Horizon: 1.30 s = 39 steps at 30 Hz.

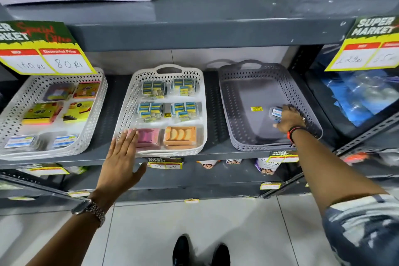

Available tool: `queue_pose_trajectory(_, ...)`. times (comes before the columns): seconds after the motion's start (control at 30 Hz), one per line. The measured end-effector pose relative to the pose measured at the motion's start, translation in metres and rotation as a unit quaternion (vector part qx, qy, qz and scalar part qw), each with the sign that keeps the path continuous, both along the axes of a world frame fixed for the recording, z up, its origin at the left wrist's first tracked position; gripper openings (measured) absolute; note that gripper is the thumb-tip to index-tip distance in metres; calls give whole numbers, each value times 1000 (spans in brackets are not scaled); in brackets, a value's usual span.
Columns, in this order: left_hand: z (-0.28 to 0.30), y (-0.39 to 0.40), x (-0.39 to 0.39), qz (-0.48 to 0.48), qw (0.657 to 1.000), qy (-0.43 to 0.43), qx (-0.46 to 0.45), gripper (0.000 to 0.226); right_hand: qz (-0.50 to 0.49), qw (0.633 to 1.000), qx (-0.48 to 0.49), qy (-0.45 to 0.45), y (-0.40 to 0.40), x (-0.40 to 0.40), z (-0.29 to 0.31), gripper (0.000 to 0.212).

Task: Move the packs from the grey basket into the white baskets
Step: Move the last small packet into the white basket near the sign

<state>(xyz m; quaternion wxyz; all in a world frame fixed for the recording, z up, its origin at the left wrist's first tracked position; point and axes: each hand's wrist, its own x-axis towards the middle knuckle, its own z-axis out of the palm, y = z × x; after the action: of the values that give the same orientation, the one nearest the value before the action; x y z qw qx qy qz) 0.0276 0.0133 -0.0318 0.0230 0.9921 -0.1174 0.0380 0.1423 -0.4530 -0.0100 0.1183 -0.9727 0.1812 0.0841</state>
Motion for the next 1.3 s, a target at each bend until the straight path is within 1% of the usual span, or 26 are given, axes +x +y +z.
queue_pose_trajectory(0.1,1,1,1,4,1000,0,3,84,-14,1000,-8,-24,0,0,0,51)
queue_pose_trajectory(0.17,2,-1,2,9,1000,4,-1,85,-12,999,-1,-33,1,-2,3,49)
queue_pose_trajectory(0.3,2,-3,0,12,1000,-5,-7,86,19,996,18,-84,15,-4,13,49)
queue_pose_trajectory(0.43,4,-3,-1,9,1000,-7,2,93,77,990,28,-115,43,-4,35,53)
queue_pose_trajectory(0.53,6,-2,-5,11,1000,-6,14,96,115,983,42,-136,75,-6,52,50)
queue_pose_trajectory(0.63,5,9,-13,43,999,-12,-14,101,150,974,46,-166,115,-10,68,45)
queue_pose_trajectory(0.77,-4,38,-25,51,998,9,-39,97,198,961,47,-187,167,-10,80,48)
queue_pose_trajectory(0.87,-13,70,-28,50,997,28,-59,96,210,958,53,-187,210,-11,84,47)
queue_pose_trajectory(1.0,-31,126,-36,42,995,63,-60,94,225,954,63,-187,273,-9,82,48)
queue_pose_trajectory(1.17,-48,173,-43,6,996,77,-50,92,222,957,70,-172,340,-6,80,50)
queue_pose_trajectory(1.3,-52,192,-44,-12,996,72,-47,90,238,950,88,-183,397,-4,83,52)
